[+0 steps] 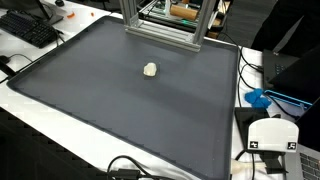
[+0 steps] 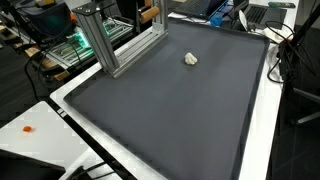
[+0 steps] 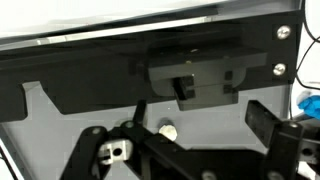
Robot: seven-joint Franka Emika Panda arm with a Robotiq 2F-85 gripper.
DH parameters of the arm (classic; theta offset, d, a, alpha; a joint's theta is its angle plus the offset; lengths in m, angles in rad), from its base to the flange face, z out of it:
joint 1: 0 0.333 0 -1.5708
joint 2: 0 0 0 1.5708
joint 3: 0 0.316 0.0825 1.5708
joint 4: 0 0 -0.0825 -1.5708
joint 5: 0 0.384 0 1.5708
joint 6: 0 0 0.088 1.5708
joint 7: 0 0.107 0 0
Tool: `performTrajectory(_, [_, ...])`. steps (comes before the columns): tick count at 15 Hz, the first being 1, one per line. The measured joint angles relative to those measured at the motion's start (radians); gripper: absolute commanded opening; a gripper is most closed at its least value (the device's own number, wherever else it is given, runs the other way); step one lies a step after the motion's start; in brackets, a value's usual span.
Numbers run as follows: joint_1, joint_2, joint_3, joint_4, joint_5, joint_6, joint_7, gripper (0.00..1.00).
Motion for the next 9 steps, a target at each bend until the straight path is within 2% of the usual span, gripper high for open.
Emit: performTrajectory(9, [0.051,0.0,0.0,-0.037,0.023,-0.002,-0.028,1.0])
